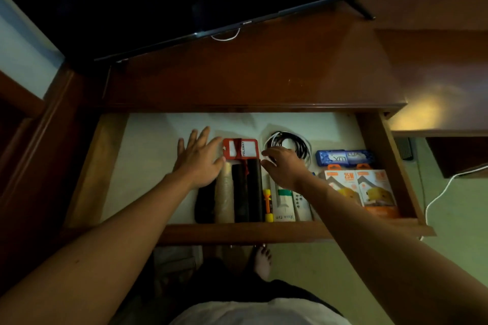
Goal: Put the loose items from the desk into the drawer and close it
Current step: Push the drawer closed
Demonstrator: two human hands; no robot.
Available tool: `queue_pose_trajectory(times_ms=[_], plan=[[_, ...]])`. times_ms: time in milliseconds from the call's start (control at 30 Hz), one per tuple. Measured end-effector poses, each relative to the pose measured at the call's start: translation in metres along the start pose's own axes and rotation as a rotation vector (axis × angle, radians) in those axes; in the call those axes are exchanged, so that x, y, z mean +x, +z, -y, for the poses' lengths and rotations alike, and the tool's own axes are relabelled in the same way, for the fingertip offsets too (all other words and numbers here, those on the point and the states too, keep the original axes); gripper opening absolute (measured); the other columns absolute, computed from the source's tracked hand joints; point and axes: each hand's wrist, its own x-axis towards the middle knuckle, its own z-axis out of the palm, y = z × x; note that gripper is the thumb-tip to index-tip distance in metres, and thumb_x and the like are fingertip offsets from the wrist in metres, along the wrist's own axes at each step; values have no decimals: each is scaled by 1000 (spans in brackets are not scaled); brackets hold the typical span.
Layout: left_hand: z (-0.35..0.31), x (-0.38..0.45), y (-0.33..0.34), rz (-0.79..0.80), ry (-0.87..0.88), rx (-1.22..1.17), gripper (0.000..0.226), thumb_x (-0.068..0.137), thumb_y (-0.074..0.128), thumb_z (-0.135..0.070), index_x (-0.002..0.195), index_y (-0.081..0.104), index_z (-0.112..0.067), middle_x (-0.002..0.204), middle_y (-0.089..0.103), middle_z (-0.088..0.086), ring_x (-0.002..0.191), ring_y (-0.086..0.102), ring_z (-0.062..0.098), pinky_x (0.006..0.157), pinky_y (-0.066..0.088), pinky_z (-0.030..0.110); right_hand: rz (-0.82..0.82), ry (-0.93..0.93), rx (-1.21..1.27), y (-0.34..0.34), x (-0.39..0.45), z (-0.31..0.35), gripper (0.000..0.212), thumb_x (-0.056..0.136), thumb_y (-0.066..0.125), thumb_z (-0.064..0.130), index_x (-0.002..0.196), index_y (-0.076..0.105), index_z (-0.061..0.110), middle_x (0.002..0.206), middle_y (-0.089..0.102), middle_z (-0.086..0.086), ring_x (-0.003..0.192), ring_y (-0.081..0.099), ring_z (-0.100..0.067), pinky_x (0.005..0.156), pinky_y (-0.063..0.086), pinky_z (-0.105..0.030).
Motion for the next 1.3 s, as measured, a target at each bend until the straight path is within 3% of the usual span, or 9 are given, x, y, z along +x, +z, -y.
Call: queue_pose_trajectory(times_ms=[267, 467, 567, 633, 700, 800, 967, 1133, 1300], plan=[[-7, -89, 63, 73, 19, 9, 58, 103, 27, -56, 156, 25, -34, 169, 7, 0, 155, 1, 26, 121, -1, 56, -26, -10, -110, 28, -81, -27, 39, 99, 52, 38, 135, 58, 22, 140, 56, -3, 129, 49, -27, 107, 39, -49], [3, -137, 86, -36, 97, 155, 78, 94, -3, -67, 154, 34, -34, 164, 26, -1, 152, 20, 24, 121, 12, 53, -36, -72, -290, 46, -134, -39, 55, 102, 18, 59, 135, 53, 32, 146, 51, 5, 140, 38, -19, 114, 28, -52], [10, -156, 94, -89, 138, 219, 75, 96, 7, -71, 155, 31, -33, 162, 33, 3, 149, 29, 28, 119, 19, 56, -75, -143, -413, 53, -154, -50, 76, 95, 4, 74, 153, 32, 33, 164, 20, 5, 154, 7, -23, 121, 10, -57], [16, -165, 99, -95, 137, 239, 73, 97, 18, -73, 156, 29, -31, 161, 34, 6, 147, 32, 31, 118, 23, 59, -56, -156, -481, 54, -162, -58, 88, 88, 3, 83, 159, 12, 31, 166, -3, 3, 153, -12, -23, 121, -1, -59], [22, -169, 102, -113, 112, 253, 74, 96, 18, -72, 155, 31, -30, 161, 33, 7, 148, 31, 32, 117, 22, 59, -70, -155, -561, 54, -167, -63, 93, 84, 2, 86, 158, -4, 31, 165, -14, 2, 151, -20, -25, 120, -9, -60], [25, -170, 103, -136, 53, 256, 78, 94, 19, -72, 158, 25, -28, 164, 25, 8, 151, 20, 35, 117, 14, 63, -148, -82, -602, 57, -171, -68, 89, 88, 6, 83, 158, -13, 32, 165, -21, 0, 148, -27, -31, 115, -17, -63], [24, -166, 110, -201, 43, 292, 85, 94, 34, -68, 161, 10, -22, 168, 0, 11, 153, 2, 38, 116, 5, 69, -162, -63, -606, 61, -169, -69, 92, 89, 9, 82, 158, -16, 27, 163, -28, -1, 147, -29, -33, 113, -14, -67], [27, -159, 113, -226, 51, 289, 97, 89, 39, -67, 160, -1, -15, 167, -13, 15, 153, -7, 40, 116, -3, 67, -148, -81, -622, 60, -164, -71, 93, 89, 9, 81, 158, -15, 23, 163, -29, -2, 147, -30, -33, 114, -13, -69], [28, -137, 95, -148, -15, 218, 106, 93, 41, -66, 154, -25, -12, 155, -42, 14, 146, -34, 36, 116, -18, 61, -164, -89, -624, 57, -144, -66, 94, 92, 14, 79, 159, -13, 17, 164, -26, -8, 148, -29, -34, 113, -12, -70]])
